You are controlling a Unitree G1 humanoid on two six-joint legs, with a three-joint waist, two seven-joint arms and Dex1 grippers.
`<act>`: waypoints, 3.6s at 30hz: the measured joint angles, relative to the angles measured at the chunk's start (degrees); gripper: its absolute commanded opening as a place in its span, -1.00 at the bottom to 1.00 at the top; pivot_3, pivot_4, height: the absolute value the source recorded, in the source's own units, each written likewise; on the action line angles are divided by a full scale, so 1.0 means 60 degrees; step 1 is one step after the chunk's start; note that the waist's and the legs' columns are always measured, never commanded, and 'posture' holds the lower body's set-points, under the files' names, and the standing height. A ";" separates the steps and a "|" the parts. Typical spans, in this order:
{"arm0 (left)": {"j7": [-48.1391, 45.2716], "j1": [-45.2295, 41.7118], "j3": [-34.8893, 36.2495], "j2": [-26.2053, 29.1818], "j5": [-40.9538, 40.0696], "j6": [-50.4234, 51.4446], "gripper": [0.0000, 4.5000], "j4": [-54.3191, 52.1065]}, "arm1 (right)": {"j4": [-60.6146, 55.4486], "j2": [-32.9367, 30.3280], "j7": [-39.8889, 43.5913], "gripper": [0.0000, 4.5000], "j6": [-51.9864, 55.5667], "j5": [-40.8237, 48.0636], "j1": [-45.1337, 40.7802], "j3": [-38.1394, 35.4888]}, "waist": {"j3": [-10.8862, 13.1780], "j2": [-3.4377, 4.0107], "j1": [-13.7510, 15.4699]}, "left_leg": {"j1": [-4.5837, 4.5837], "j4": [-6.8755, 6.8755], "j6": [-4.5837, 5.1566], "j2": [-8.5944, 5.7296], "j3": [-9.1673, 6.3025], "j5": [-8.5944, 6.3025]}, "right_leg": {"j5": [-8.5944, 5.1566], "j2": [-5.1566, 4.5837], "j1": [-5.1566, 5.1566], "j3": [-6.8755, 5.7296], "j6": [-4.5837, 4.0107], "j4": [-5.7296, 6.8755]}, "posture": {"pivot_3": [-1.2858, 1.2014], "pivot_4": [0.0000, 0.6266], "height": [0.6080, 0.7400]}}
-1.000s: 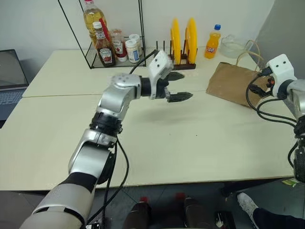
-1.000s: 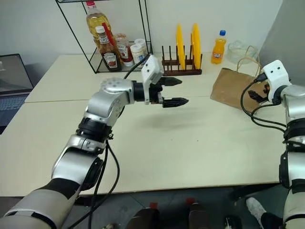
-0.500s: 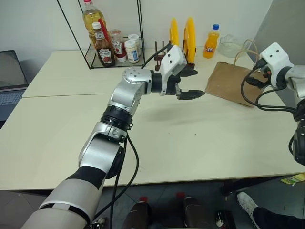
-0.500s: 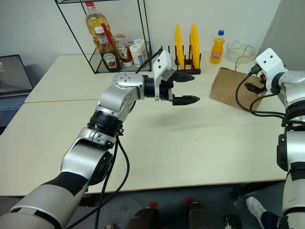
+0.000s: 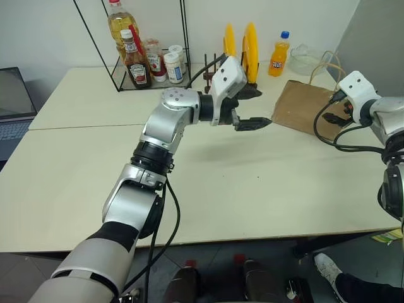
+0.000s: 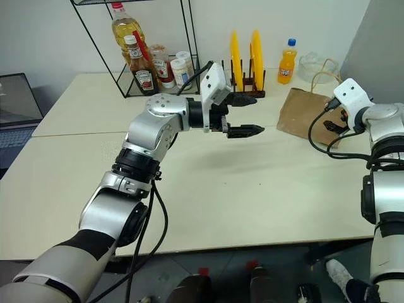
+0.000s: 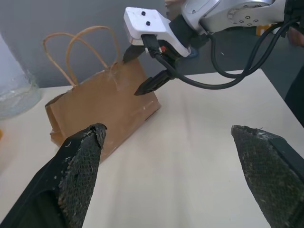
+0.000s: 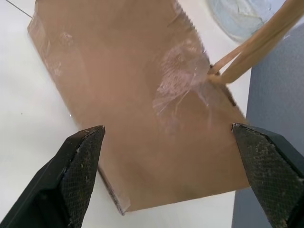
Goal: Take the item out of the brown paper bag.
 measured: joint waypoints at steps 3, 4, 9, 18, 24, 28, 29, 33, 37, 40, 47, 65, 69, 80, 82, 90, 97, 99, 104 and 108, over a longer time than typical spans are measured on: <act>0.0135 0.0087 0.0050 0.0026 0.0001 0.0141 1.00 -0.0052 | 0.0000 0.0050 -0.0325 1.00 -0.0196 -0.0055 -0.0141 0.0000 | 0.0000 0.0000 0.0007 | -0.0001 0.0001 0.0000 -0.0001 -0.0001 0.0000 | 0.0000 -0.0001 0.0000 0.0000 0.0000 0.0000 | 0.03 -0.52 1.00; 0.0161 0.0087 0.0060 0.0029 0.0001 0.0154 1.00 -0.0080 | 0.0000 0.0087 -0.0492 1.00 -0.0284 -0.0089 -0.0158 0.0002 | 0.0000 0.0000 0.0008 | -0.0001 0.0001 0.0000 -0.0001 -0.0002 0.0000 | 0.0000 -0.0001 0.0000 0.0000 0.0000 0.0000 | 0.03 -0.52 1.00; 0.0185 0.0100 0.0066 0.0054 -0.0015 0.0316 1.00 -0.0425 | 0.0072 0.0323 -0.1002 1.00 -0.0397 -0.0203 -0.0162 -0.0009 | 0.0000 0.0000 0.0008 | -0.0001 0.0001 -0.0001 -0.0001 0.0000 0.0000 | 0.0000 -0.0001 0.0000 0.0001 0.0000 0.0002 | 0.03 -0.52 1.00; 0.0597 0.0807 0.0422 0.0578 -0.0210 0.1111 1.00 -0.1590 | 0.0171 0.0629 -0.1319 0.07 -0.0300 0.0860 -0.0191 -0.1562 | 0.0000 0.0000 0.0003 | -0.0001 0.0004 0.0000 -0.0001 -0.0002 0.0000 | 0.0001 -0.0002 -0.0003 0.0003 -0.0001 0.0011 | 0.03 -0.52 1.00; 0.0784 0.1216 0.0494 0.0659 -0.0303 0.1434 1.00 -0.2113 | 0.0172 0.0644 -0.1777 -0.92 0.0037 0.1619 -0.0214 -0.2589 | 0.0000 0.0000 0.0011 | -0.0002 0.0006 0.0000 -0.0001 0.0000 0.0000 | 0.0001 -0.0002 -0.0003 0.0003 -0.0002 0.0013 | 0.03 -0.52 1.00; 0.0789 0.1212 0.0495 0.0656 -0.0348 0.1452 1.00 -0.2143 | 0.0171 0.0665 -0.1899 -0.99 0.0139 0.1875 -0.0309 -0.2848 | 0.0000 0.0001 0.0008 | 0.0000 0.0005 0.0000 0.0000 0.0004 0.0000 | 0.0001 -0.0001 -0.0003 0.0005 -0.0002 0.0013 | 0.03 -0.52 1.00; 0.0791 0.1207 0.0495 0.0656 -0.0354 0.1452 1.00 -0.2143 | 0.0171 0.0666 -0.1932 -0.99 0.0139 0.1877 -0.0310 -0.2876 | 0.0000 0.0001 0.0008 | -0.0001 0.0005 0.0000 0.0000 0.0004 0.0000 | 0.0001 -0.0001 -0.0003 0.0005 -0.0002 0.0013 | 0.03 -0.52 1.00; 0.0791 0.1208 0.0495 0.0657 -0.0389 0.1452 1.00 -0.2143 | 0.0171 0.0681 -0.2068 -0.99 0.0137 0.1876 -0.0314 -0.2913 | 0.0000 0.0001 0.0008 | -0.0001 0.0005 0.0000 -0.0001 0.0004 0.0000 | 0.0001 -0.0001 -0.0003 0.0006 -0.0002 0.0014 | 0.03 -0.52 1.00; 0.0796 0.1208 0.0495 0.0669 -0.0409 0.1455 1.00 -0.2143 | 0.0171 0.0693 -0.2052 -0.99 0.0136 0.1876 -0.0456 -0.2913 | 0.0000 0.0001 0.0003 | -0.0001 0.0005 0.0000 0.0000 0.0006 0.0000 | 0.0001 -0.0001 -0.0004 0.0007 -0.0002 0.0015 | 0.03 -0.52 1.00; 0.0828 0.1207 0.0507 0.0708 -0.0420 0.1514 1.00 -0.2143 | 0.0171 0.0713 -0.2035 -0.99 0.0137 0.1876 -0.0700 -0.2912 | 0.0000 0.0002 0.0002 | -0.0001 0.0003 0.0000 0.0000 0.0004 0.0000 | 0.0001 -0.0001 -0.0006 0.0007 -0.0002 0.0015 | 0.03 -0.52 1.00; 0.0985 0.1208 0.0572 0.0773 -0.0467 0.1587 1.00 -0.2149 | 0.0171 0.0805 -0.2023 -0.99 0.0260 0.1666 -0.0788 -0.2542 | 0.0000 0.0002 0.0001 | -0.0001 0.0004 0.0000 0.0000 0.0007 0.0000 | 0.0001 -0.0001 -0.0007 0.0009 -0.0002 0.0016 | 0.03 -0.52 1.00; 0.1008 0.1212 0.0569 0.0725 -0.0466 0.1568 1.00 -0.2271 | -0.0131 0.0775 -0.2718 0.98 -0.0463 0.1134 -0.0717 -0.1922 | 0.0000 0.0002 0.0002 | -0.0001 0.0006 0.0000 0.0000 0.0005 0.0001 | 0.0001 -0.0001 -0.0007 0.0008 -0.0003 0.0017 | 0.03 -0.52 1.00; 0.0987 0.1214 0.0548 0.0709 -0.0468 0.1568 1.00 -0.2319 | -0.0090 0.0860 -0.2763 0.98 -0.0006 0.1504 -0.0547 -0.2296 | 0.0000 0.0001 0.0004 | -0.0001 0.0007 0.0000 0.0000 0.0006 0.0001 | 0.0002 -0.0001 -0.0006 0.0008 -0.0003 0.0018 | 0.03 -0.52 1.00; 0.0953 0.1101 0.0463 0.0616 -0.0464 0.1535 1.00 -0.2218 | 0.0000 0.1103 -0.2721 0.41 0.0952 0.2532 -0.0547 -0.3455 | 0.0000 0.0002 0.0000 | 0.0000 0.0007 0.0001 0.0000 0.0009 0.0000 | 0.0002 -0.0001 -0.0006 0.0010 -0.0004 0.0021 | 0.03 -0.52 1.00; 0.0951 0.1101 0.0463 0.0656 -0.0464 0.1535 1.00 -0.2221 | 0.0000 0.1131 -0.2641 0.12 0.0987 0.2633 -0.0552 -0.3552 | 0.0000 0.0002 -0.0001 | 0.0000 0.0006 0.0000 0.0001 0.0009 0.0000 | 0.0002 -0.0001 -0.0007 0.0009 -0.0004 0.0021 | 0.03 -0.52 1.00; 0.0983 0.1170 0.0478 0.0823 -0.0470 0.1569 1.00 -0.2388 | 0.0000 0.1386 -0.2098 -0.98 0.0953 0.2607 -0.0604 -0.3411 | -0.0001 0.0002 -0.0015 | -0.0001 0.0007 0.0000 -0.0001 0.0006 0.0001 | 0.0002 -0.0001 -0.0006 0.0009 -0.0003 0.0022 | 0.03 -0.52 1.00; 0.1118 0.1897 0.0570 0.1095 -0.0689 0.2057 1.00 -0.3576 | 0.0000 0.1557 -0.1808 -0.98 0.0022 0.2256 -0.0856 -0.2945 | -0.0001 0.0003 -0.0118 | 0.0000 0.0005 0.0000 0.0003 0.0010 0.0001 | 0.0002 -0.0001 -0.0016 0.0017 -0.0004 0.0026 | 0.03 -0.52 1.00; 0.1248 0.2100 0.0686 0.1236 -0.0812 0.2325 1.00 -0.3914 | -0.0006 0.1689 -0.1649 -0.98 -0.0300 0.2226 -0.0985 -0.2860 | -0.0001 0.0003 -0.0194 | 0.0000 0.0004 0.0000 0.0003 0.0007 0.0001 | 0.0002 0.0000 -0.0016 0.0016 -0.0004 0.0026 | 0.03 -0.52 1.00; 0.1735 0.2898 0.1489 0.1777 -0.1580 0.3465 1.00 -0.5422 | -0.0006 0.2269 -0.1063 -0.98 -0.0861 0.2277 -0.1461 -0.2847 | 0.0001 0.0006 -0.0321 | 0.0002 -0.0003 0.0000 0.0017 0.0002 0.0001 | 0.0002 0.0005 -0.0035 0.0037 -0.0004 0.0034 | 0.03 -0.52 1.00; 0.2260 0.3682 0.2342 0.2321 -0.2129 0.4170 1.00 -0.6435 | -0.0007 0.2905 -0.0878 -0.98 -0.1055 0.2477 -0.1879 -0.2953 | 0.0001 0.0007 -0.0344 | 0.0003 -0.0001 -0.0001 0.0019 -0.0004 0.0000 | 0.0003 0.0007 -0.0038 0.0047 -0.0005 0.0037 | 0.03 -0.52 1.00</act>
